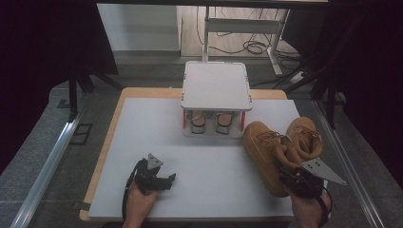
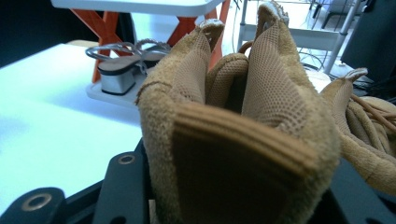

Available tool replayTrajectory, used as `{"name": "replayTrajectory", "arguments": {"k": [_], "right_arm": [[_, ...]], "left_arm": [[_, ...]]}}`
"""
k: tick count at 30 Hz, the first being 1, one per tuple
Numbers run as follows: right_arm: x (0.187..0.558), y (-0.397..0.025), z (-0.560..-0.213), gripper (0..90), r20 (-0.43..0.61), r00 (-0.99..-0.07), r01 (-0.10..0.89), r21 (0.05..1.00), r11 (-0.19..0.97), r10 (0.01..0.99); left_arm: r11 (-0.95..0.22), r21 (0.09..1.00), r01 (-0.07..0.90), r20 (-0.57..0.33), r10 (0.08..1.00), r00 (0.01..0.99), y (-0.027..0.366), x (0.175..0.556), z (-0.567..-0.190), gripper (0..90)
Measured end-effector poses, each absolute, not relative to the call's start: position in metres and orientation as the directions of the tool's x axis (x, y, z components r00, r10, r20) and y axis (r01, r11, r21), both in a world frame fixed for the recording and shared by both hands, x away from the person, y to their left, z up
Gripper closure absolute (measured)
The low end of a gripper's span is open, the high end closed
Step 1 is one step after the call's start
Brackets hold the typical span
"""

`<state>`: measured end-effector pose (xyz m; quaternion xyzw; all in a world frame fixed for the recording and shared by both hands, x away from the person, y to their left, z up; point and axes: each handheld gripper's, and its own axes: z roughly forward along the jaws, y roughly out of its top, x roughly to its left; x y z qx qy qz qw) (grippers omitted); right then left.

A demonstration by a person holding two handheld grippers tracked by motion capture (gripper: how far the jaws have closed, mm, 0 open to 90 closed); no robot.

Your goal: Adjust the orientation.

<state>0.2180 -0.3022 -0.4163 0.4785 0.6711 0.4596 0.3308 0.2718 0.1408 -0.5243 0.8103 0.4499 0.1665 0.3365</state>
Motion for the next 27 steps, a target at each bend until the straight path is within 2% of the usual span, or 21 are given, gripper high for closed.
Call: {"name": "replayTrajectory", "arguments": {"k": [27], "right_arm": [[0.192,-0.308,-0.376,51.3,0.011,-0.407,0.259,0.960,0.104,0.913]], "left_arm": [[-0.364,0.698,0.617,-0.036,0.843,0.537,0.141,0.272,-0.525,13.0]]}}
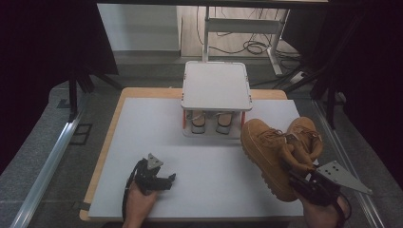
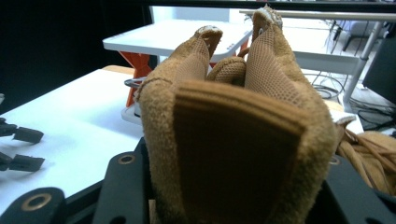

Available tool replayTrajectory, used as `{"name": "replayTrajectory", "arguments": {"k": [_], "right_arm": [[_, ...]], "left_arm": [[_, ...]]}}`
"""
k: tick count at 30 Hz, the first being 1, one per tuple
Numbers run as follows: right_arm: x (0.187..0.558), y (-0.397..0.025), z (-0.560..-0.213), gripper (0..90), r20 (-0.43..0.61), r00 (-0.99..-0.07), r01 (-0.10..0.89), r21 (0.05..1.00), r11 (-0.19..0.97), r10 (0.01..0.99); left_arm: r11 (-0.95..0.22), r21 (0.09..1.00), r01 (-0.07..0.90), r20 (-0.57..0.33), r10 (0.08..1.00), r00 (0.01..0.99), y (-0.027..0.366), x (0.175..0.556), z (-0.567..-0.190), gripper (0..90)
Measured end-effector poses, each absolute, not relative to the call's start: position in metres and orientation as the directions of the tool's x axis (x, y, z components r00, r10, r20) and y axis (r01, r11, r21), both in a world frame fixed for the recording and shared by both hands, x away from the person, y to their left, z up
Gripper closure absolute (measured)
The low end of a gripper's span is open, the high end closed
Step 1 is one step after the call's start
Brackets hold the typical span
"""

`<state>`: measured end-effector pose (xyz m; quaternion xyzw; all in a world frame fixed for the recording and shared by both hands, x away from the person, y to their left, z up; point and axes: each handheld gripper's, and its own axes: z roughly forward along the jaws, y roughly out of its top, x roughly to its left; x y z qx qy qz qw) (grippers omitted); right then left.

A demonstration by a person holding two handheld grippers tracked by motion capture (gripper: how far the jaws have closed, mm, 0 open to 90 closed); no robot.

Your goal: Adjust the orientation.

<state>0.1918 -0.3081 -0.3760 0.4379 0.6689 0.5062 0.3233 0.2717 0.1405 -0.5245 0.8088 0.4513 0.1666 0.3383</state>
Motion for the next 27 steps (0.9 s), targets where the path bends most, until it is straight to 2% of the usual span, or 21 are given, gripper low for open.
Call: {"name": "replayTrajectory", "arguments": {"k": [4,13,27], "right_arm": [[0.191,-0.308,-0.371,51.5,0.001,-0.432,0.242,0.964,0.114,0.902],[0.191,-0.313,-0.360,51.7,0.049,-0.481,0.245,0.966,0.080,0.875],[0.186,-0.313,-0.341,51.7,0.040,-0.524,0.175,0.983,0.062,0.851]], "left_arm": [[-0.365,0.698,0.616,-0.035,0.842,0.538,0.141,0.272,-0.525,13.0],[-0.365,0.698,0.616,-0.035,0.842,0.538,0.141,0.272,-0.524,13.0],[-0.366,0.697,0.617,-0.035,0.842,0.539,0.141,0.272,-0.524,12.9]]}}
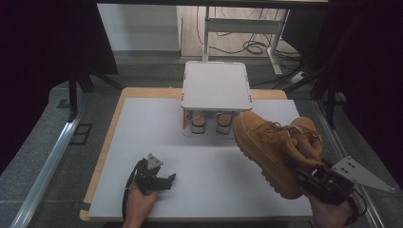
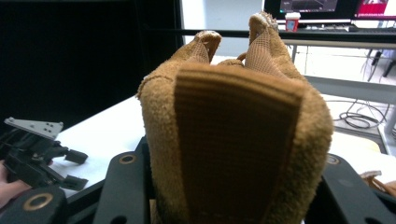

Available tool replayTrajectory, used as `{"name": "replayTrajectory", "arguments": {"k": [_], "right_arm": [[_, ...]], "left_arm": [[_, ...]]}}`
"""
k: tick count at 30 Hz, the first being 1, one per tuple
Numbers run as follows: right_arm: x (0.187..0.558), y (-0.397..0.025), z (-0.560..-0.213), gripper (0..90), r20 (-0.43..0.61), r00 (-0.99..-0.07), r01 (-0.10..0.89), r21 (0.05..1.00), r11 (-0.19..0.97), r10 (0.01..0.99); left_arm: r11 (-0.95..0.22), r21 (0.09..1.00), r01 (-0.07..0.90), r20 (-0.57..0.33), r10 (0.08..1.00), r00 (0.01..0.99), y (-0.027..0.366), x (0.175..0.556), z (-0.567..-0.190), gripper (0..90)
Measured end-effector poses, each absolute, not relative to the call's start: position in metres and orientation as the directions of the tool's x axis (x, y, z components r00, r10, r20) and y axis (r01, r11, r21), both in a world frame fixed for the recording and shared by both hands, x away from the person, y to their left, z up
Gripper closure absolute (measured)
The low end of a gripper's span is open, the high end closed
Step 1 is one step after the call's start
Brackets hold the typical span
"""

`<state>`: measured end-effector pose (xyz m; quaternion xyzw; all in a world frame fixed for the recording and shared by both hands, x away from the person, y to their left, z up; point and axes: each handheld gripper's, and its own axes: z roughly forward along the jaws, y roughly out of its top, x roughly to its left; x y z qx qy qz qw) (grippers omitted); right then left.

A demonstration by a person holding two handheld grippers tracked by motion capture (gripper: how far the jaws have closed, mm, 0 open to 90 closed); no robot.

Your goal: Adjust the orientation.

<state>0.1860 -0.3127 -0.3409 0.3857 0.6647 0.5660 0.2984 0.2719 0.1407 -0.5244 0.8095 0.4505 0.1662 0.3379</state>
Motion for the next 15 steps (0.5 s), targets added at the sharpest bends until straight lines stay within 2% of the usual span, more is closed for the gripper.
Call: {"name": "replayTrajectory", "arguments": {"k": [15], "right_arm": [[0.188,-0.309,-0.322,52.6,0.033,-0.549,0.126,0.991,0.044,0.835]], "left_arm": [[-0.364,0.698,0.617,-0.037,0.842,0.538,0.141,0.272,-0.524,13.0]]}}
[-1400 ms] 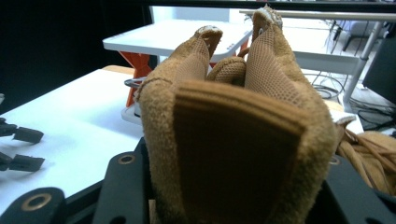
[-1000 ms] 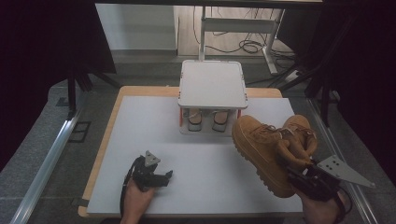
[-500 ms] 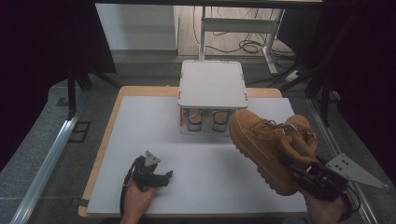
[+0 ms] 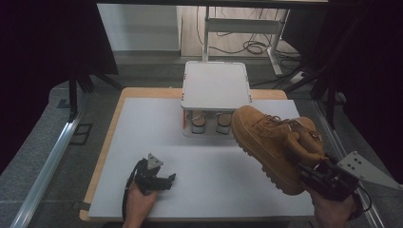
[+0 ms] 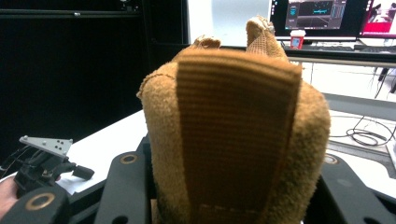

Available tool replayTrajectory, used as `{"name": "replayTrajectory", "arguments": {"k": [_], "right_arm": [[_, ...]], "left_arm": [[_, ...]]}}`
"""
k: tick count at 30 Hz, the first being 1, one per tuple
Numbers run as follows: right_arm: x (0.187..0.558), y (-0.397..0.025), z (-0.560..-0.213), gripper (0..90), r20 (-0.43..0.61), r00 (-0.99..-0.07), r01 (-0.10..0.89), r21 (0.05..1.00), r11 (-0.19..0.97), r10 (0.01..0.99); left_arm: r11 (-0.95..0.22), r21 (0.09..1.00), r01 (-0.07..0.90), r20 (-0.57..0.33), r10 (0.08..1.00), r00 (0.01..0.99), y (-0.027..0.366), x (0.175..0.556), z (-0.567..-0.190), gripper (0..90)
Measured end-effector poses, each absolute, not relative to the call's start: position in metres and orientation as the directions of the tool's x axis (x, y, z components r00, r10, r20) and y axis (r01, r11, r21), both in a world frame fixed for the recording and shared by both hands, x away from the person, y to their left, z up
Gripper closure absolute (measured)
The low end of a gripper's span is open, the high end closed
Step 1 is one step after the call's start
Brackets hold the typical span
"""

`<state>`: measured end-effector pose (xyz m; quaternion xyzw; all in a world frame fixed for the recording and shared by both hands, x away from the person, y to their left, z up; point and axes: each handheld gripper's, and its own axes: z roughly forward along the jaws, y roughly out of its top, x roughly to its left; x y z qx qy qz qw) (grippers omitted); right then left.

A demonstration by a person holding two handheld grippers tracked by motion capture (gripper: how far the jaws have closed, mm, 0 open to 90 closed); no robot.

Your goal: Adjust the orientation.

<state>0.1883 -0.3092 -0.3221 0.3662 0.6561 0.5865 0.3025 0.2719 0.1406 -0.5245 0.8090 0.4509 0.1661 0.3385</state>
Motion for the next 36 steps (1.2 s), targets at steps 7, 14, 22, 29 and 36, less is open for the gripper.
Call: {"name": "replayTrajectory", "arguments": {"k": [7,14,22,29,36], "right_arm": [[0.199,-0.304,-0.317,53.5,0.025,-0.546,0.101,0.994,0.036,0.837],[0.212,-0.297,-0.316,53.6,0.015,-0.535,0.084,0.996,0.035,0.845],[0.228,-0.287,-0.316,53.6,0.015,-0.527,0.073,0.997,0.028,0.850],[0.244,-0.277,-0.318,53.5,0.010,-0.507,0.055,0.998,0.020,0.862],[0.258,-0.268,-0.319,53.6,0.006,-0.498,0.047,0.999,0.021,0.867]], "left_arm": [[-0.365,0.697,0.617,-0.037,0.842,0.539,0.141,0.272,-0.524,13.0],[-0.369,0.695,0.617,-0.033,0.841,0.540,0.141,0.272,-0.524,13.0],[-0.369,0.696,0.616,-0.034,0.841,0.541,0.141,0.272,-0.524,13.0],[-0.369,0.696,0.616,-0.034,0.840,0.541,0.141,0.272,-0.524,13.0],[-0.370,0.695,0.616,-0.033,0.840,0.541,0.141,0.272,-0.524,13.0]]}}
